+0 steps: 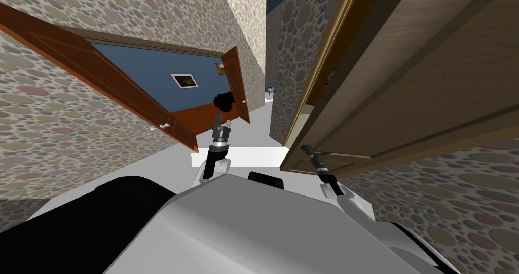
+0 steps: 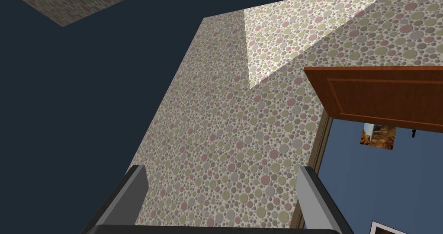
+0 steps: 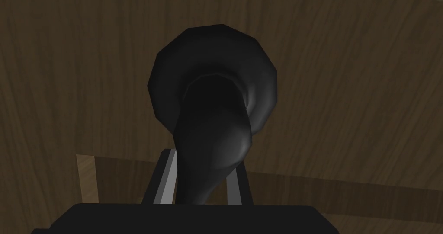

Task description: Pull the door open

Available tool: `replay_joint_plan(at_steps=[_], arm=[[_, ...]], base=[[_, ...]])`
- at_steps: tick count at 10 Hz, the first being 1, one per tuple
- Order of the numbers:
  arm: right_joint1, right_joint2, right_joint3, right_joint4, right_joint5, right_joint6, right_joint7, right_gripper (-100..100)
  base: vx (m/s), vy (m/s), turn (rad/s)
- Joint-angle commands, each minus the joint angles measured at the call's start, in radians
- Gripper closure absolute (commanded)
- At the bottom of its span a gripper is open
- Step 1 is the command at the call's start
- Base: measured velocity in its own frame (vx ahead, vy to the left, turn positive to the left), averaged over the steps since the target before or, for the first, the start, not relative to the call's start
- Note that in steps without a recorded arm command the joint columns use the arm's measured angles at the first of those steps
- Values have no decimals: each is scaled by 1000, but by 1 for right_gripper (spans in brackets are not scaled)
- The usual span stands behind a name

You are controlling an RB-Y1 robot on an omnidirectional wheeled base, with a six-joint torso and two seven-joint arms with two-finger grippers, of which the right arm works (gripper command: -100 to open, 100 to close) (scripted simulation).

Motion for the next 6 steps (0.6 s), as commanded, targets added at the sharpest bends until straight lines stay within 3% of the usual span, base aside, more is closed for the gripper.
replay_joint_plan(at_steps=[1,3,6], arm=[[13,-11,12,5,1,-33,-13,100],[40,-41,31,12,0,-83,-40,100],[40,-41,31,12,0,-83,-40,100]], base=[[-134,-59,129],[-146,-73,162],[-70,-30,2]])
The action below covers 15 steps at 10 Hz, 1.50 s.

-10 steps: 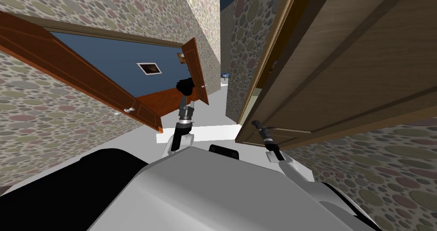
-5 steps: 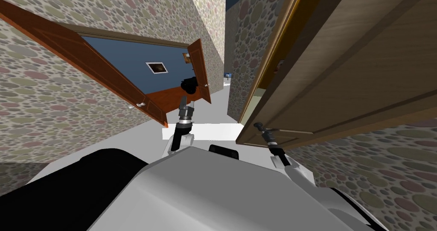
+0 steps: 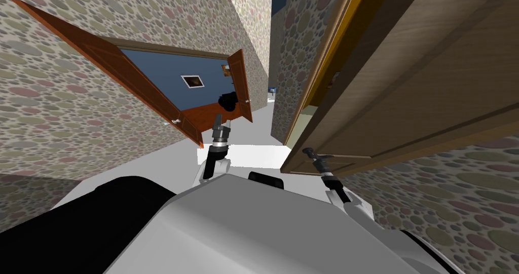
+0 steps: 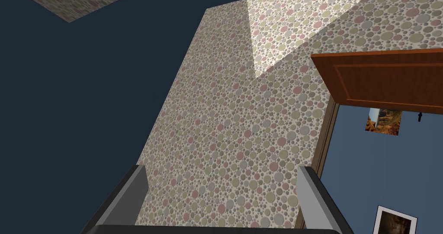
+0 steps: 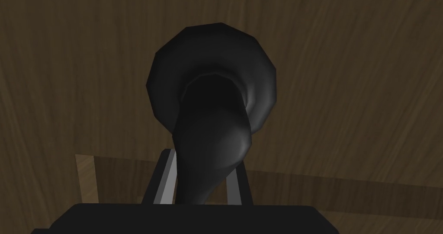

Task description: Pull the door open

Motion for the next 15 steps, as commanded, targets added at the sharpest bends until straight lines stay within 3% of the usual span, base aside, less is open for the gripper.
replay_joint_plan(at_steps=[1,2,3,5,7,9,10,12,14,15], arm=[[19,-25,12,-4,-2,-34,-18,100],[0,-10,9,18,0,-22,-11,100],[14,-22,19,28,-3,-57,-23,100],[18,-26,22,30,-4,-66,-25,100],[39,-43,33,39,-10,-106,-37,100],[39,-43,33,39,-10,-106,-37,100],[54,-56,43,46,-14,-137,-46,100],[68,-68,51,52,-18,-164,-54,100],[68,-68,51,52,-18,-164,-54,100],[80,-78,57,57,-21,-186,-60,100]], base=[[-118,-81,168],[-70,-54,63],[-119,-46,197],[-120,-63,84],[-151,-96,159],[-104,-43,28],[-101,-58,150],[-144,-79,177],[-100,-46,25],[-103,-47,114]])
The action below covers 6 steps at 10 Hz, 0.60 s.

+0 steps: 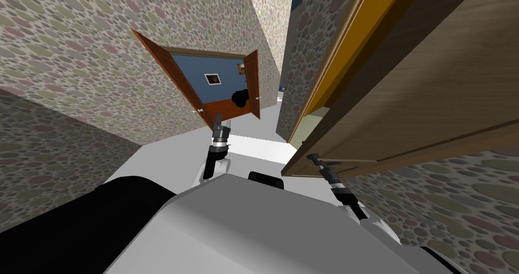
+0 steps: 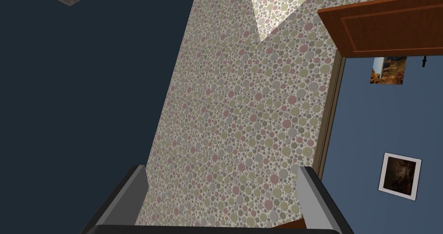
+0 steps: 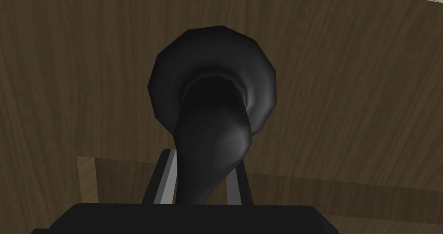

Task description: Pull the door open

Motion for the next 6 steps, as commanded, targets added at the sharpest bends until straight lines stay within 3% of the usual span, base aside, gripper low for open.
replay_joint_plan(at_steps=[1,6], arm=[[0,0,0,0,0,0,0,100],[16,-11,14,15,-12,-38,-5,100]], base=[[-60,-33,42],[-148,-77,139]])
